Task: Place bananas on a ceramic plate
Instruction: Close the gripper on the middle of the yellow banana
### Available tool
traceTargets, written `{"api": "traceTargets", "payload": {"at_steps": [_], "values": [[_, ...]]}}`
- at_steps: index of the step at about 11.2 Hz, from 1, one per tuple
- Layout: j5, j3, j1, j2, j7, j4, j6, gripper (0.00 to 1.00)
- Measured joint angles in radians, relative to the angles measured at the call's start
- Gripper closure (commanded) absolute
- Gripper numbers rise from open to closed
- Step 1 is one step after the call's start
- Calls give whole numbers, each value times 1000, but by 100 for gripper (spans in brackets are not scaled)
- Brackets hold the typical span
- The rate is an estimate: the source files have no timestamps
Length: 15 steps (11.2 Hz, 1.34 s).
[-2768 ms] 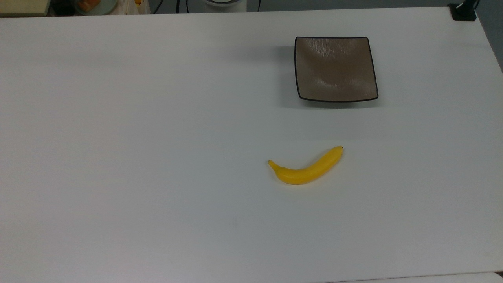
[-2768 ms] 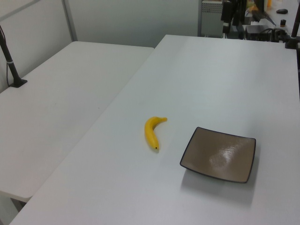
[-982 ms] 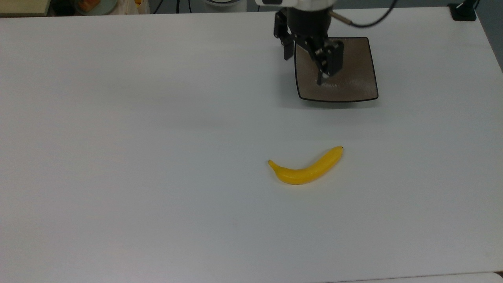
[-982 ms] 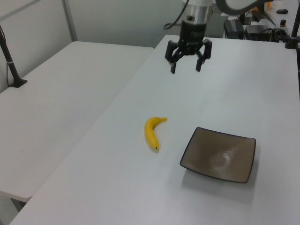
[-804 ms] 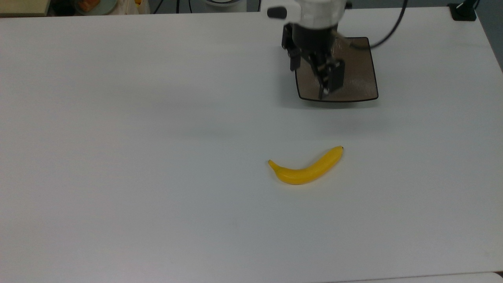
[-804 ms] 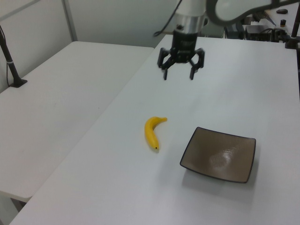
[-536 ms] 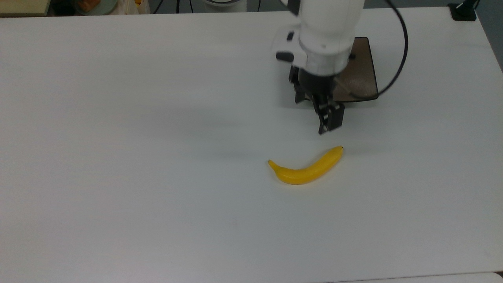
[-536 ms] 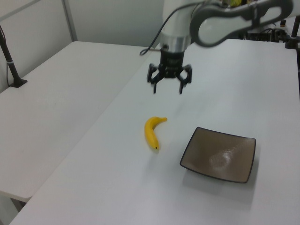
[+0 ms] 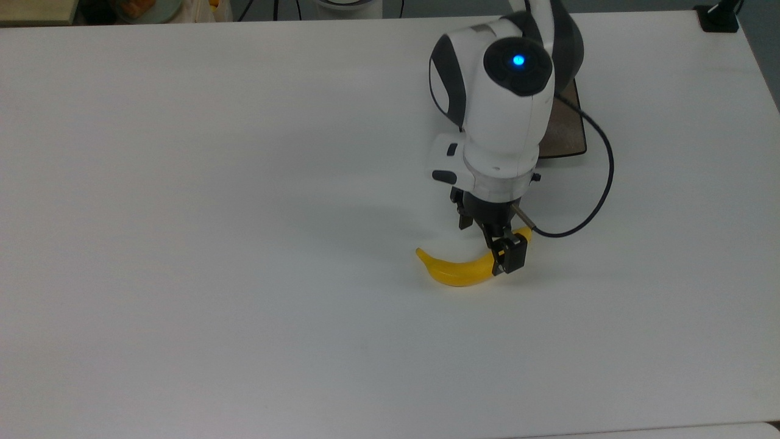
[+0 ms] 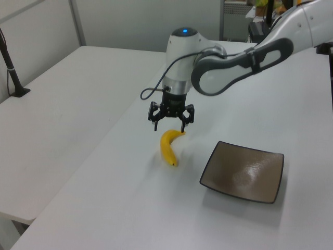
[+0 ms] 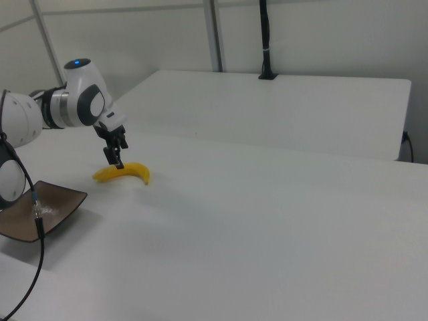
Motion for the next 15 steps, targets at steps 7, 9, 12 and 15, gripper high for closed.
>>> {"api": "traceTargets", "payload": {"at_steps": [7,9,12,15], "values": [[-59,1,3,84,1,6,106,23],[-79,2,5,89,1,7,108,43],[-80,2,6,90,-1,12,108,78],[-81,2,6,90,-1,16,108,93]]}}
